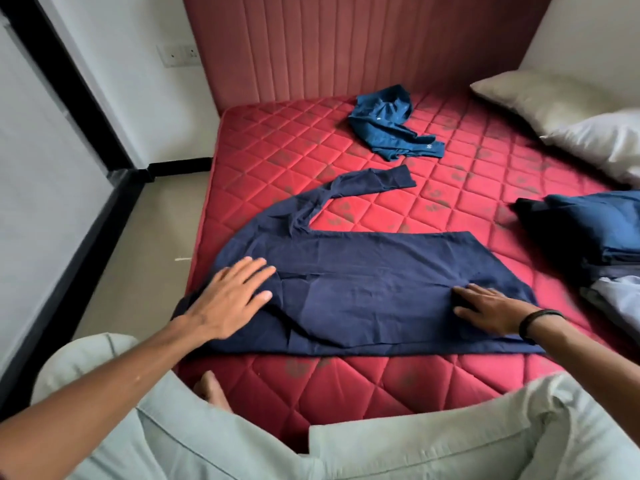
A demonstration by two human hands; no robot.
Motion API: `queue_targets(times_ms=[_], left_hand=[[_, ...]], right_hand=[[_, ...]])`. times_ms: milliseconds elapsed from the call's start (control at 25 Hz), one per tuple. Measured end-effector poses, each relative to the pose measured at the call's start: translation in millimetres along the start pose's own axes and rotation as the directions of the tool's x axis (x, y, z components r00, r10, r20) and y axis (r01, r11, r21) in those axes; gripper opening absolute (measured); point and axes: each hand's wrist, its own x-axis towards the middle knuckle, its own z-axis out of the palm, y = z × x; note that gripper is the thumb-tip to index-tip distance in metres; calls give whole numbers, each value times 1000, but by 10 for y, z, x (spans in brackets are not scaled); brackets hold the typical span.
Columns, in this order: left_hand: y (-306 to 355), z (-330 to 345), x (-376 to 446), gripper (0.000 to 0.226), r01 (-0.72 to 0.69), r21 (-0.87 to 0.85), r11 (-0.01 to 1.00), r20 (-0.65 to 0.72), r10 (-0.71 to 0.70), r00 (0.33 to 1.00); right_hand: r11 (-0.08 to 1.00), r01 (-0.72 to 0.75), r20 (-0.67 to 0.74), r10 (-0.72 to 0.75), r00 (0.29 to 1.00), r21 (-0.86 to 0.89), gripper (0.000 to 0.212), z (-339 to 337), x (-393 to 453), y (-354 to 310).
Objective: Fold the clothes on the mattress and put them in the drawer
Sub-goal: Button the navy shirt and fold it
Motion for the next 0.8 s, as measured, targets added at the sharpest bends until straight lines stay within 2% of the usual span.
queue_targets(times_ms=[80, 200, 280, 320, 400, 480, 600, 720, 800], left_hand=[[-91, 30, 26, 56, 58, 47, 997, 68, -61, 996], [-323, -10, 297, 49, 229, 98, 969, -99, -219, 971], [-628, 17, 632, 46, 405, 2, 914, -143, -400, 905], [-753, 22, 806, 43, 513, -90, 854, -96, -520, 849], [-957, 118, 1119, 56, 708, -290, 644, 124, -709, 695], [-1082, 238, 1350, 55, 744, -466, 479, 233, -744, 626], [-1206, 318, 1606, 49, 700, -586, 408, 300, -694, 655], [-1309, 285, 1647, 47, 673, -592, 443, 297, -657, 693], [-1349, 96, 1542, 43, 634, -618, 464, 294, -612, 734]], right_hand=[[1000, -20, -15, 19, 1000, -23, 51, -149, 131, 6], [998, -62, -134, 65, 989, 24, 26, -488, 479, 117], [995, -72, -252, 87, 964, 68, 31, -640, 795, 216], [995, -76, -278, 93, 956, 71, 38, -706, 942, 241], [994, -80, -291, 97, 952, 69, 49, -808, 1242, 272], [996, -74, -258, 86, 962, 56, 57, -873, 1492, 250], [998, -56, -230, 62, 971, 33, 45, -869, 1704, 262], [991, -115, -283, 128, 951, 62, 21, -851, 1577, 252], [983, -135, -338, 171, 926, 126, 17, -835, 1331, 300]])
